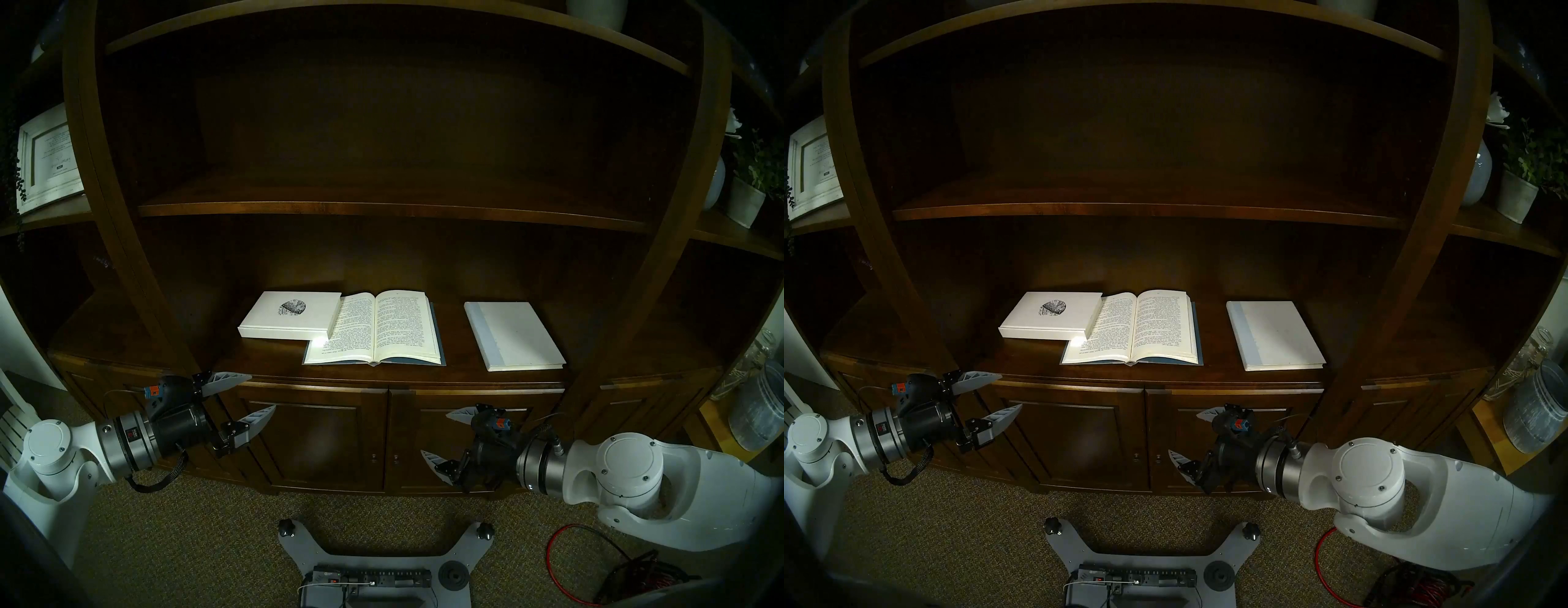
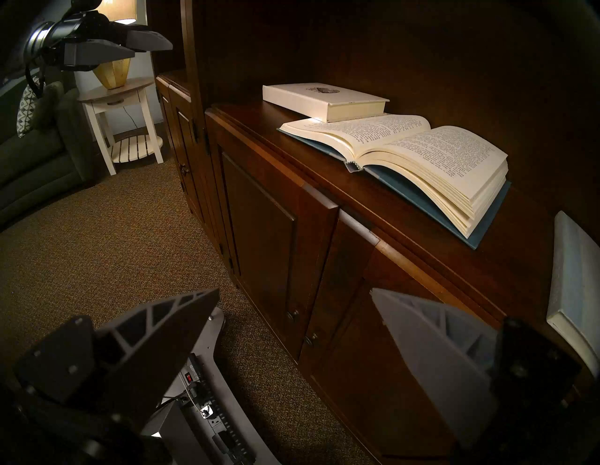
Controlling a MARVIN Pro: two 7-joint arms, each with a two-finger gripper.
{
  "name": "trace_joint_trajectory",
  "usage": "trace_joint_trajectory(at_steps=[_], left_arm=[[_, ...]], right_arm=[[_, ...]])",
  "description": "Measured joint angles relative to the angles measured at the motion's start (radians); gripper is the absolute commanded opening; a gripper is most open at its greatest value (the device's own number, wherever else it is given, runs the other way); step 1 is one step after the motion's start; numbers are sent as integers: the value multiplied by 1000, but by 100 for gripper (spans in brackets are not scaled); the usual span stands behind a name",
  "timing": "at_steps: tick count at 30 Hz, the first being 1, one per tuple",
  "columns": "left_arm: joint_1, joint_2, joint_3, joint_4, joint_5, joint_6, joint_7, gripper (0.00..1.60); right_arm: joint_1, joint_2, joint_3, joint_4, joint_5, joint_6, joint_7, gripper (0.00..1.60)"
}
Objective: Close the books and align them horizontally on the shelf
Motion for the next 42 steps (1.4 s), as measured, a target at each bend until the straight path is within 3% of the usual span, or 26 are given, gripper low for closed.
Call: trace_joint_trajectory(at_steps=[42], left_arm=[[0, 0, 0, 1, 1, 1, 0, 160]], right_arm=[[0, 4, -5, 1, 1, 0, -4, 160]])
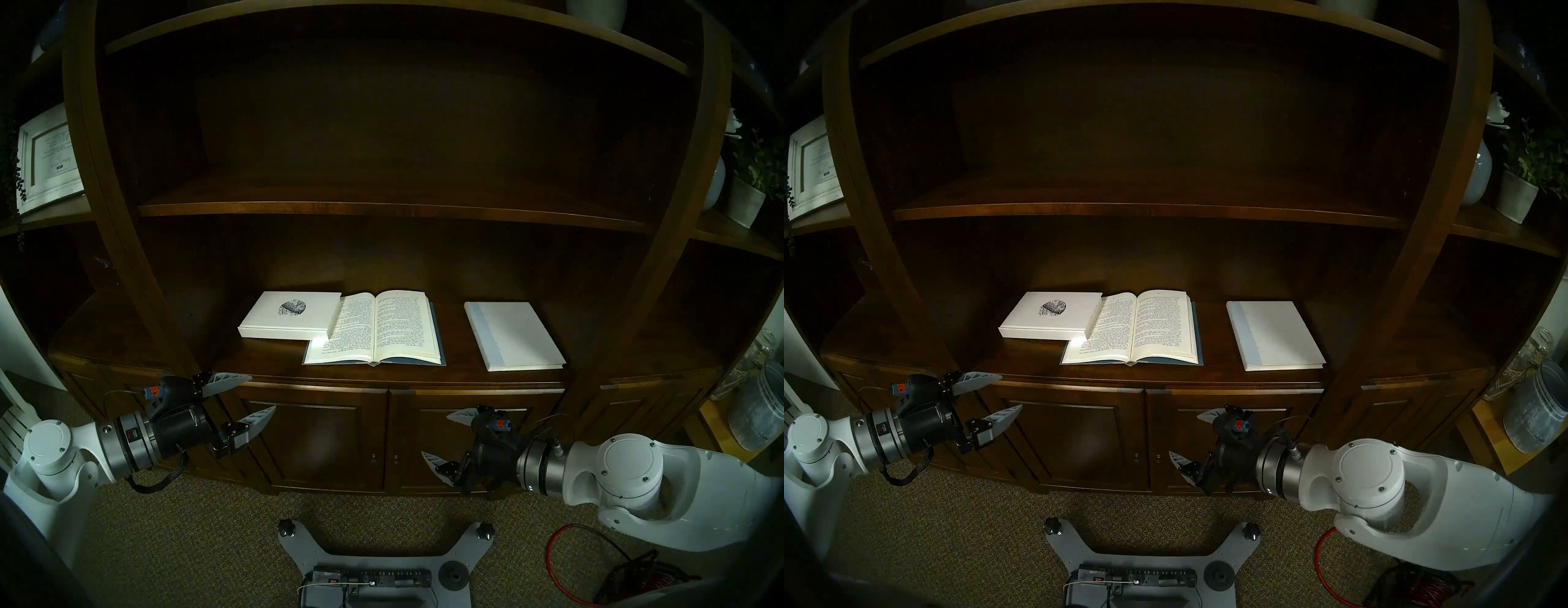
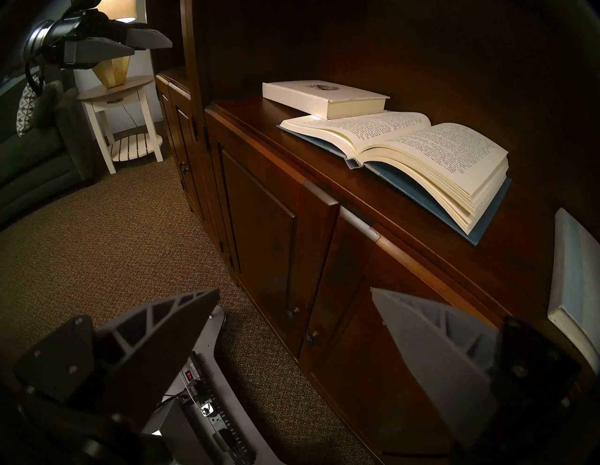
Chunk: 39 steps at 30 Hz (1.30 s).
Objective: Close the books and align them horizontally on the shelf
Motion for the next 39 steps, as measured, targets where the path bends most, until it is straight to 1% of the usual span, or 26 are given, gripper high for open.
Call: trace_joint_trajectory(at_steps=[12, 16, 21, 27, 28, 33, 37, 39], left_arm=[[0, 0, 0, 0, 0, 0, 0, 160], [0, 0, 0, 0, 0, 0, 0, 160], [0, 0, 0, 0, 0, 0, 0, 160], [0, 0, 1, 1, 1, 0, 0, 160], [0, 0, 1, 1, 1, 0, 0, 160], [0, 0, 1, 1, 1, 0, 0, 160], [0, 0, 1, 1, 1, 0, 0, 160], [0, 0, 1, 1, 1, 0, 0, 160]], right_arm=[[3, -1, -1, 1, 1, 3, 0, 160], [21, -16, -2, 2, 9, 37, 10, 160], [70, -55, 3, 3, 27, 129, 12, 160], [116, -93, 24, 12, 55, 203, -11, 160], [129, -102, 33, 14, 66, 225, -21, 160], [153, -117, 63, 15, 108, 292, -52, 160], [158, -120, 99, 9, 158, 356, -93, 160], [153, -117, 127, -2, 187, 387, -127, 160]])
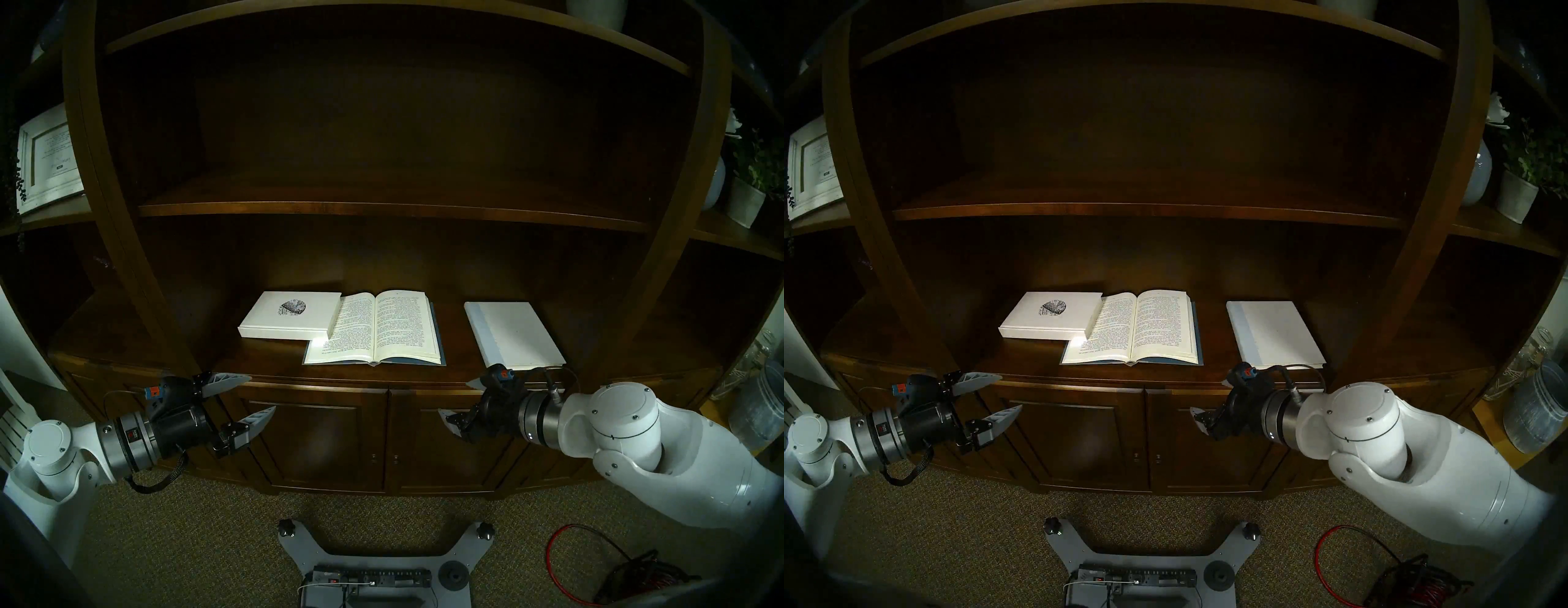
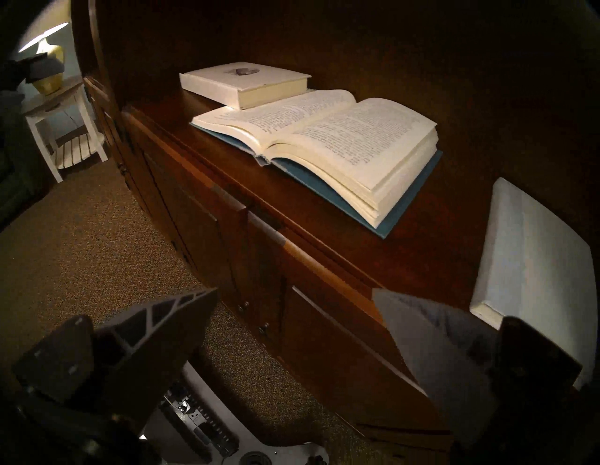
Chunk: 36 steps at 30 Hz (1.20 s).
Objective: Close the books and align them horizontally on the shelf
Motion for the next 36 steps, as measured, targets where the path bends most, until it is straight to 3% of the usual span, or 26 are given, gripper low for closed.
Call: trace_joint_trajectory(at_steps=[7, 15, 31, 36], left_arm=[[0, 0, 0, 0, 0, 0, 0, 160], [0, 0, 0, 0, 0, 0, 0, 160], [0, 0, 0, 0, 0, 0, 0, 160], [0, 0, 0, 0, 0, 0, 0, 160]], right_arm=[[-69, 39, 100, -47, 75, 30, -94, 160], [-159, 65, 211, -69, 139, 3, -149, 160], [-62, -39, 174, 23, 146, 1, -190, 160], [-19, -52, 165, 35, 145, 37, -189, 160]])
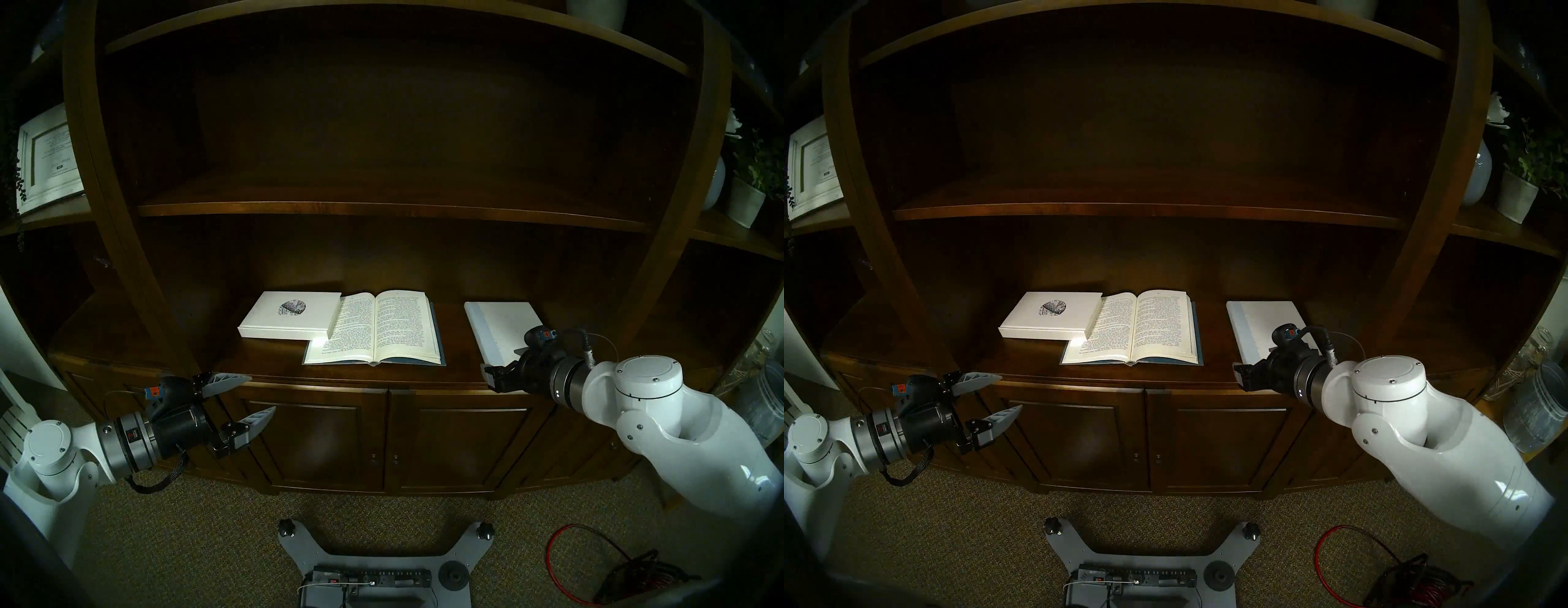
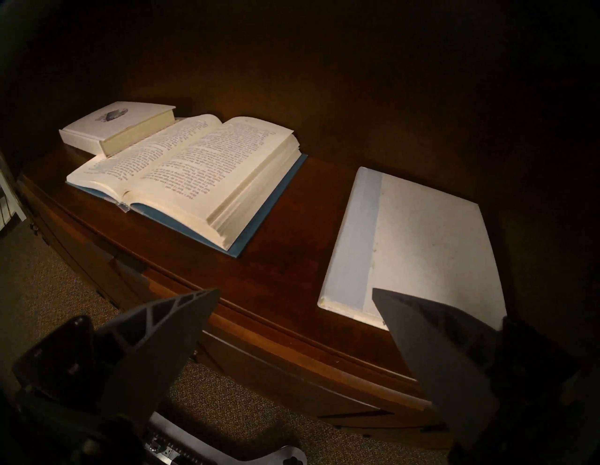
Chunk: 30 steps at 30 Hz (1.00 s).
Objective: Close the books and align them horizontally on the shelf
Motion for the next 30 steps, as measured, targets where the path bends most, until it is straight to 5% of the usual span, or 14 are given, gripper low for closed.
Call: trace_joint_trajectory(at_steps=[6, 16, 30], left_arm=[[0, 0, 0, 0, 0, 0, 0, 160], [0, 0, 0, 0, 0, 0, 0, 160], [0, 0, 0, 0, 0, 0, 0, 160]], right_arm=[[-1, 39, 20, -44, 18, 64, 34, 160], [-114, 135, 102, -157, 44, 130, 84, 160], [-217, 162, 162, -167, 8, 86, 129, 160]])
